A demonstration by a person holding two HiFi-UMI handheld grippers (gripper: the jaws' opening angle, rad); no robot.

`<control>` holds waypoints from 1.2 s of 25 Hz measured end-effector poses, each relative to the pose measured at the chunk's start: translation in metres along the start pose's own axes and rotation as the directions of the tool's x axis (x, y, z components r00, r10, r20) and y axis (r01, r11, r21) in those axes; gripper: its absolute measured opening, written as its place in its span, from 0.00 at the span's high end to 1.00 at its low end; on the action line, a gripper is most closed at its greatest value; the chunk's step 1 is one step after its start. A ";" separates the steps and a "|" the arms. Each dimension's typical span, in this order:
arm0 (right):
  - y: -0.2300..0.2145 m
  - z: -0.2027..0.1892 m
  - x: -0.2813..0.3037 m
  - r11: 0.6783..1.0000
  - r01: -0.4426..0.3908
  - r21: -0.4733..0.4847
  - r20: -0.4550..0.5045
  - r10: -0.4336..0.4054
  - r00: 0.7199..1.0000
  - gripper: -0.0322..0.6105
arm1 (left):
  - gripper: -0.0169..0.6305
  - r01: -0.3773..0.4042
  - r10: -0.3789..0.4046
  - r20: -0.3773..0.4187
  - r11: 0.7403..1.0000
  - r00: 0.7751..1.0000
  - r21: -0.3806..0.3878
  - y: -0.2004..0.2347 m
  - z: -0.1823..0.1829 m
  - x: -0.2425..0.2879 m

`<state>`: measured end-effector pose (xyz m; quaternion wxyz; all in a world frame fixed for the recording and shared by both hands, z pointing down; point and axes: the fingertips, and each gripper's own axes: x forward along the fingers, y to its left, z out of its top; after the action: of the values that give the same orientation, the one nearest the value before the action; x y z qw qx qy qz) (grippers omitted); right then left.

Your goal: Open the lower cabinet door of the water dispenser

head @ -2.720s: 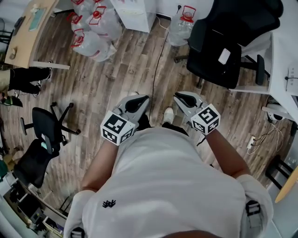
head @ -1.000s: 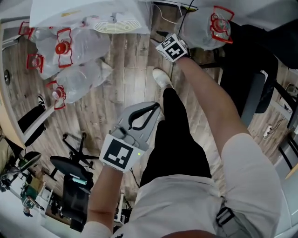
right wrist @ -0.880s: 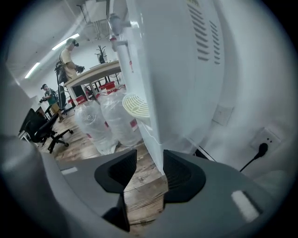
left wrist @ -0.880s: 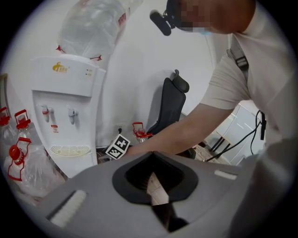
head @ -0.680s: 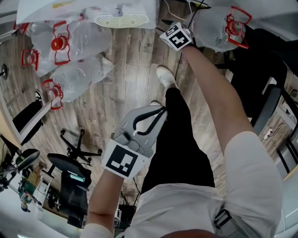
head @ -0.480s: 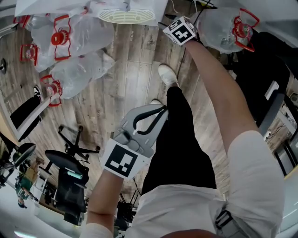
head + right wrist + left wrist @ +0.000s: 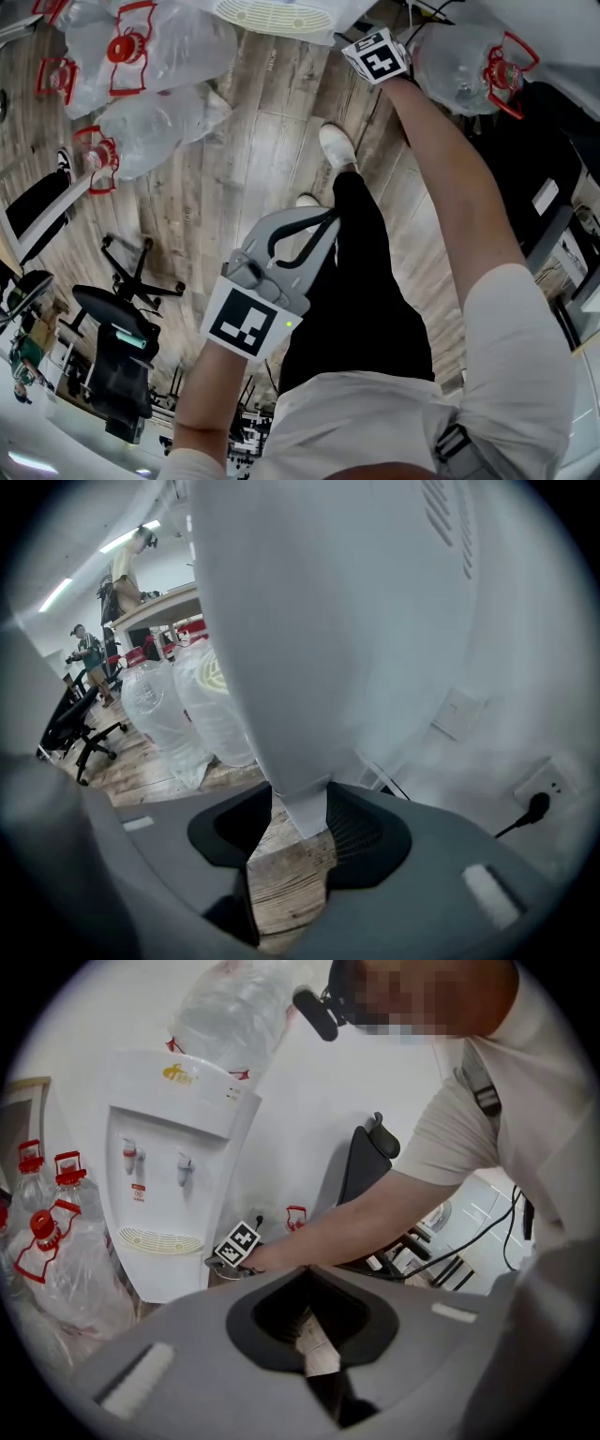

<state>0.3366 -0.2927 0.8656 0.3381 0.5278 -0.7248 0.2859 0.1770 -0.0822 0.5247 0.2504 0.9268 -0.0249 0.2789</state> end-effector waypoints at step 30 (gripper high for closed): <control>0.112 -0.031 -0.007 0.992 0.014 0.127 -0.064 -0.006 0.998 0.67 | 0.89 -0.131 0.140 0.141 0.989 0.980 -0.069 -0.005 -0.025 -0.072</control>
<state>0.2362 -0.2333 0.8719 0.3281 0.5426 -0.6912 0.3467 0.1045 -0.0730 0.5022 0.2557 0.9330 -0.1145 0.2258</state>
